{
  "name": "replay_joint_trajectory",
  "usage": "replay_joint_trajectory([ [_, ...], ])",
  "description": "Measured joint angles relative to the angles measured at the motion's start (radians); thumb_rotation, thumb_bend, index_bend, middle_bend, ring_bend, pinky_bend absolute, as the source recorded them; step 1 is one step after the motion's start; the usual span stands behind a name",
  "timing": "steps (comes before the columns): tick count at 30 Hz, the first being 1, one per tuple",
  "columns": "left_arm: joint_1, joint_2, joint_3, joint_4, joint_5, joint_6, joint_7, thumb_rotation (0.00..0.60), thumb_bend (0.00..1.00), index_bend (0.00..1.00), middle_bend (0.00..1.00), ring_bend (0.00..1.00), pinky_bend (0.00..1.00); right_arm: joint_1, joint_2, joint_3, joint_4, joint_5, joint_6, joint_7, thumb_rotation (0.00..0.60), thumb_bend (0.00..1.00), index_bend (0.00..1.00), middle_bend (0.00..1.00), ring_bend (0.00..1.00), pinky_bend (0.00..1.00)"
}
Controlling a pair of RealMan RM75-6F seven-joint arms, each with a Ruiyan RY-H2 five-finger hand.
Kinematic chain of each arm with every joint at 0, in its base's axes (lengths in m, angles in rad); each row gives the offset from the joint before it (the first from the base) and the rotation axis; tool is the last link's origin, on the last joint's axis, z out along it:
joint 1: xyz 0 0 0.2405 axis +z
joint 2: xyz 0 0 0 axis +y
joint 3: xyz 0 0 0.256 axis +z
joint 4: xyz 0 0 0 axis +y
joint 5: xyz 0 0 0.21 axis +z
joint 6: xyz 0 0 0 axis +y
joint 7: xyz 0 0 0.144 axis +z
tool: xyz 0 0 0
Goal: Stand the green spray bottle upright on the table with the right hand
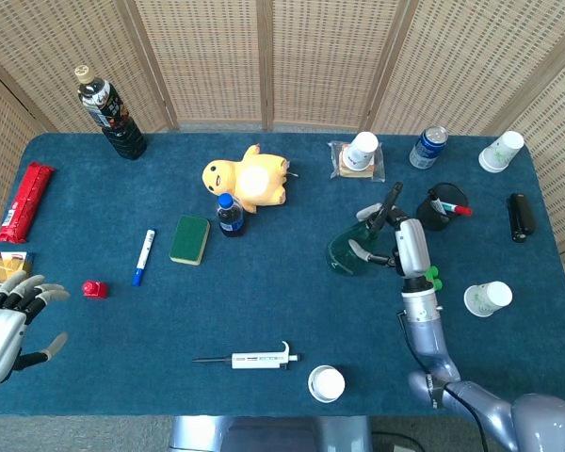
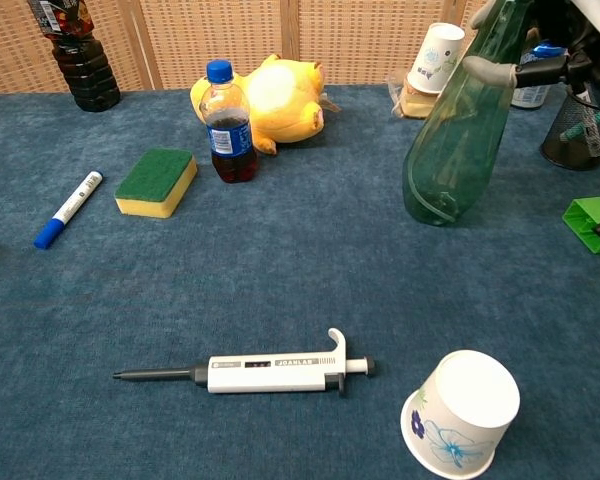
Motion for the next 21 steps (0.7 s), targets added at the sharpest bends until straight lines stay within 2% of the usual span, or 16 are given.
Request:
replay_joint_trajectory([
  [10, -0.001, -0.004, 0.001, 0.003, 0.001, -0.001, 0.0, 0.6, 0.33, 0.3, 0.3, 0.17, 0.06, 0.001, 0.014, -0.016, -0.01, -0.029, 0.007, -0.031, 0.588, 0.3, 0.41, 0.48, 0.4, 0.41],
  [18, -0.002, -0.006, 0.001, 0.005, 0.002, -0.001, -0.003, 0.6, 0.33, 0.3, 0.3, 0.17, 0.06, 0.004, 0.03, -0.035, -0.031, -0.048, -0.006, -0.06, 0.534, 0.3, 0.37, 0.45, 0.37, 0.38],
  [21, -0.002, -0.007, 0.001, 0.007, 0.002, 0.0, -0.004, 0.6, 0.33, 0.3, 0.3, 0.17, 0.06, 0.008, 0.041, -0.037, -0.054, -0.05, -0.017, -0.067, 0.491, 0.31, 0.34, 0.44, 0.35, 0.36],
])
